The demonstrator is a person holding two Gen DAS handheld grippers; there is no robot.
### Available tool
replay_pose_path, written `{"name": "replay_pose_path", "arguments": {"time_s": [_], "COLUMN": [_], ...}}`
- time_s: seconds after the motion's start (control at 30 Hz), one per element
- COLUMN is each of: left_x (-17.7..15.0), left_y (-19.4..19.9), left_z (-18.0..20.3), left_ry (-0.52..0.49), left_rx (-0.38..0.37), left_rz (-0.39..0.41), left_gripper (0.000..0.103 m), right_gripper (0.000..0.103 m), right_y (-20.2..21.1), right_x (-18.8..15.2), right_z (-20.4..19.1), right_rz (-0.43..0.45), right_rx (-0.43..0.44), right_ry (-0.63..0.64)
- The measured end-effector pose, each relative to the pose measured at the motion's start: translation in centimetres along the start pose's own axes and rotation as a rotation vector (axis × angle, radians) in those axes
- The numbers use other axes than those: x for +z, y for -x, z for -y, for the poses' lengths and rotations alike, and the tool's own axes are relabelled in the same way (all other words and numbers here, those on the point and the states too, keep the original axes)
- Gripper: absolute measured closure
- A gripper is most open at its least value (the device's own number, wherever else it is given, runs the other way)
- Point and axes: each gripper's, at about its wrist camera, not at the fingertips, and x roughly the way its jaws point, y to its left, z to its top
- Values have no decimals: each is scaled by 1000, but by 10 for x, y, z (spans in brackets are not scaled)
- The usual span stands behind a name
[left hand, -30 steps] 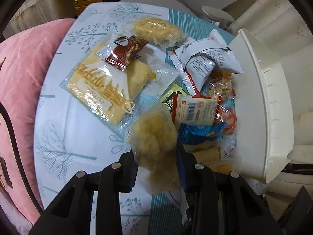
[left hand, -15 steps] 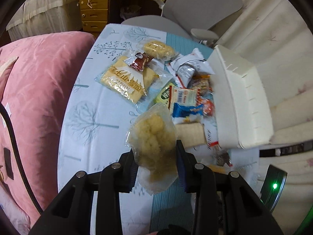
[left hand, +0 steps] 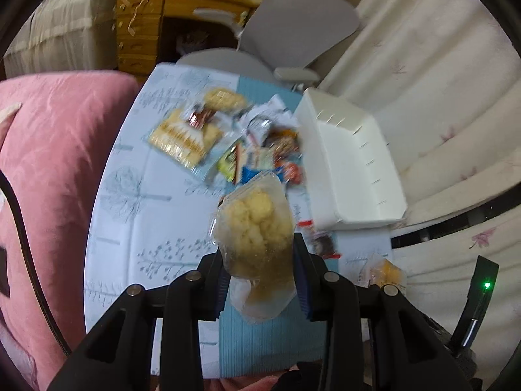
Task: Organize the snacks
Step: 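Carry both packs over the white tray and open both tools to drop them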
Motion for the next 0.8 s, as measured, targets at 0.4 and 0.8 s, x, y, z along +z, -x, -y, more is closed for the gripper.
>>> {"name": "replay_pose_path", "arguments": {"time_s": [0.4, 0.8], "left_x": [19, 36], "left_y": [-19, -77], "left_z": [84, 158], "left_ry": [-3, 62], "left_rx": [-37, -54], "left_rz": [87, 121], "left_gripper": [70, 70], "right_gripper": [18, 18], "right_y": [23, 24], "right_x": [62, 145], "right_z": [28, 74], "right_rz": [96, 230], "right_rx": [87, 156], "right_ry": [106, 268]}}
